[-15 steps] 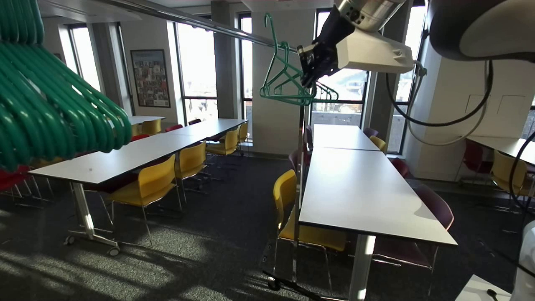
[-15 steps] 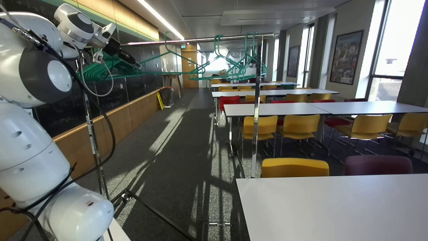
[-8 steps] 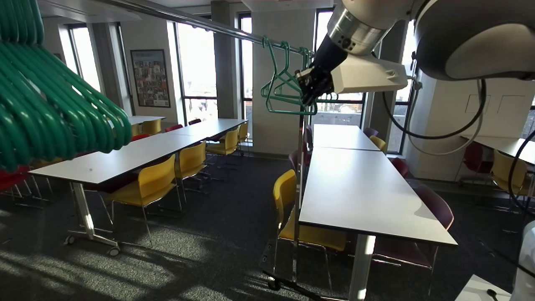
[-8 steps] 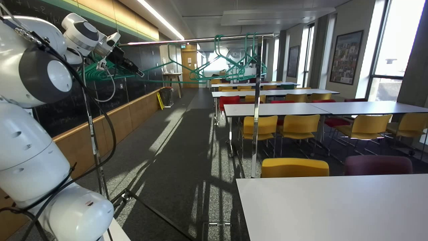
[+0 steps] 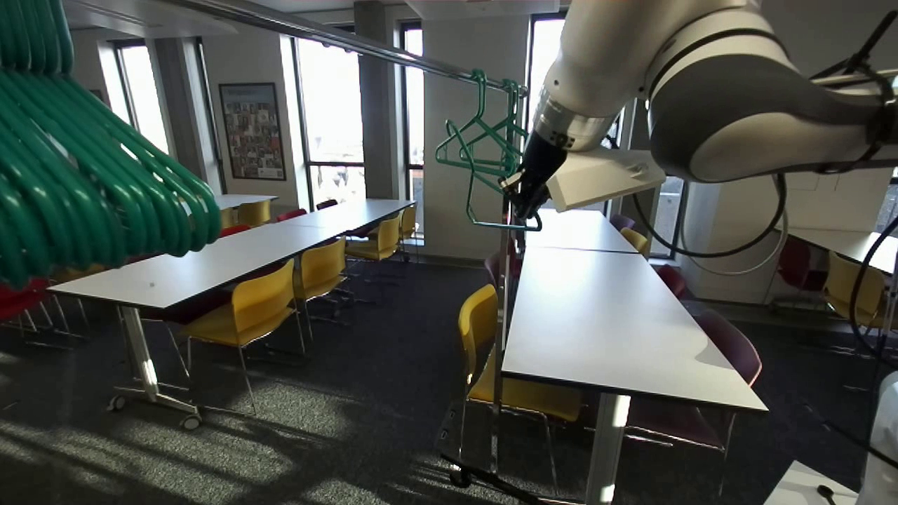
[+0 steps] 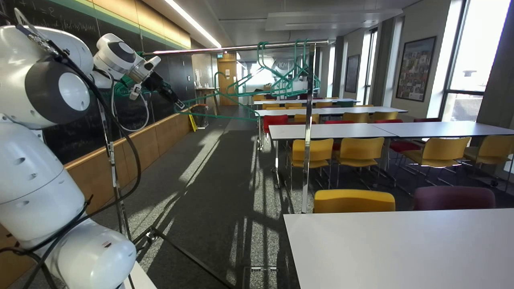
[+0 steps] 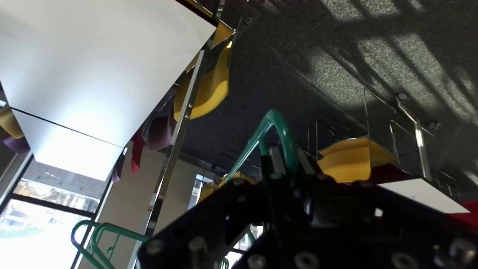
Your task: Put the coat hanger on the table
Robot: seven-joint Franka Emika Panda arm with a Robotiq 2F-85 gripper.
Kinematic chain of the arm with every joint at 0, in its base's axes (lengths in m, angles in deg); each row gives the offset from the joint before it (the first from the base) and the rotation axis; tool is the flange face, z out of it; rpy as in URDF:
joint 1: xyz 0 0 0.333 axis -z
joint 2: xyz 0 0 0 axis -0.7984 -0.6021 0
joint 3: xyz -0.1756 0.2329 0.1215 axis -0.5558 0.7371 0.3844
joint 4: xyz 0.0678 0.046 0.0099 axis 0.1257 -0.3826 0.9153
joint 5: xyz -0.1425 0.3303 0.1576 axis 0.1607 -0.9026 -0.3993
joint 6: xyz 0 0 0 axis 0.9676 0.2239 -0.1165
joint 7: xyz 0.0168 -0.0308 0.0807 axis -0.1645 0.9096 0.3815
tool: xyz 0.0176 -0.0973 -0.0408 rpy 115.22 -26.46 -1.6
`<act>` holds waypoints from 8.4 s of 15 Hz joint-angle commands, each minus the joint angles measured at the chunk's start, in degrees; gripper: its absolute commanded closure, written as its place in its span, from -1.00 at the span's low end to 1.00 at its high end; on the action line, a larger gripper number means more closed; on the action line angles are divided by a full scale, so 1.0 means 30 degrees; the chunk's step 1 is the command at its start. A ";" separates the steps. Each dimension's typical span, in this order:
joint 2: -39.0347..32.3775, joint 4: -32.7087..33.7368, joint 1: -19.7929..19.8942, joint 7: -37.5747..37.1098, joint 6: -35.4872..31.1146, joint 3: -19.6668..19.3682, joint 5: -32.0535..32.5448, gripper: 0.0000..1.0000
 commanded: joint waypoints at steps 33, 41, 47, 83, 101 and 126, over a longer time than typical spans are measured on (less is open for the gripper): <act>0.5752 -1.1861 0.2238 0.7731 0.2937 -0.5323 0.7483 0.95; 0.5084 -1.2949 0.3032 0.8972 0.1948 -0.6629 1.0730 0.95; 0.4636 -1.3116 0.2865 0.8378 0.2205 -0.6795 1.0394 0.81; -0.9048 -0.9819 0.5720 0.0751 -0.2589 -0.8901 1.6868 0.95; -1.3866 -0.8602 0.5087 0.0624 -0.2183 -0.8560 1.6869 0.95; -1.7054 -0.6273 0.4663 -0.0950 0.0222 -0.8691 1.6993 0.95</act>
